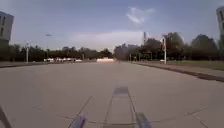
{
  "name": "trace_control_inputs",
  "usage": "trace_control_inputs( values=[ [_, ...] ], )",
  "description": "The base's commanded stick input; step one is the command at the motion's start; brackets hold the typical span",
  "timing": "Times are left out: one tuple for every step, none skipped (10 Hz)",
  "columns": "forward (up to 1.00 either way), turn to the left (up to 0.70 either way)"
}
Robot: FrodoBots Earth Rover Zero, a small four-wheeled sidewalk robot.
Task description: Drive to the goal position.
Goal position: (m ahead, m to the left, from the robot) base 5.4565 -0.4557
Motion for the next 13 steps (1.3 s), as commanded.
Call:
trace_control_inputs(
  values=[
    [1.00, 0.00],
    [1.00, 0.00],
    [1.00, 0.00],
    [1.00, 0.00],
    [1.00, 0.00],
    [1.00, 0.00],
    [1.00, 0.00],
    [1.00, 0.00],
    [1.00, 0.00],
    [1.00, 0.00],
    [1.00, 0.00],
    [1.00, 0.00],
    [1.00, 0.00]
  ],
)
